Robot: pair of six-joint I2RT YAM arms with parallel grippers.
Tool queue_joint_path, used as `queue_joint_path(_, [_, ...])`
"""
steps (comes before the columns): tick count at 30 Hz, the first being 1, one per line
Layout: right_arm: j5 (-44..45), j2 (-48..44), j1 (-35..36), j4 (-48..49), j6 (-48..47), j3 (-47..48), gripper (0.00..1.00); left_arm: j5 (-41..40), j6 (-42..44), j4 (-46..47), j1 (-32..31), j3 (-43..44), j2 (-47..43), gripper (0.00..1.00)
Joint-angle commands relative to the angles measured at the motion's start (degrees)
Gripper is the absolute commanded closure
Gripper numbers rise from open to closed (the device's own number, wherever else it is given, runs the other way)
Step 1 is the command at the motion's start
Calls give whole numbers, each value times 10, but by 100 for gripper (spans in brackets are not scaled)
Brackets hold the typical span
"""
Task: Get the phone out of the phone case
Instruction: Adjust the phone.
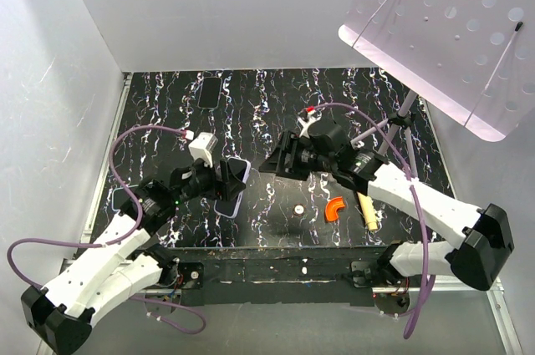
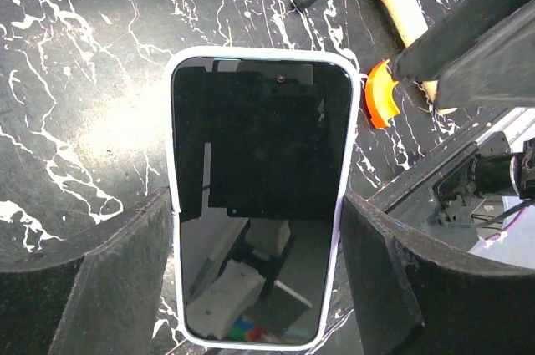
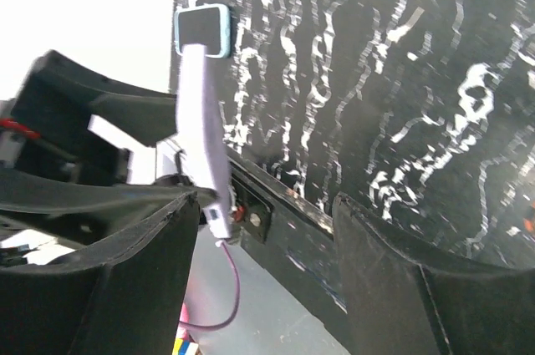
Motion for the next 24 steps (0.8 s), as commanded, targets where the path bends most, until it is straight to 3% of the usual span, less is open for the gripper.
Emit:
queue_joint_path(1, [37,31,18,18,-6,80,29,9,-6,54,-2,-11,-32,100])
queue_joint_path(9, [1,107,18,-83,-52,187,29,10,81,52,-2,-9,-32,100])
queue_joint_path(16, [-45,202,38,-114,-65,270,41,13,90,59,-2,-9,-23,100])
queue_joint_path(24, [-89,245,54,-85,-55,270,52,4,94,58,-2,-13,-24,100])
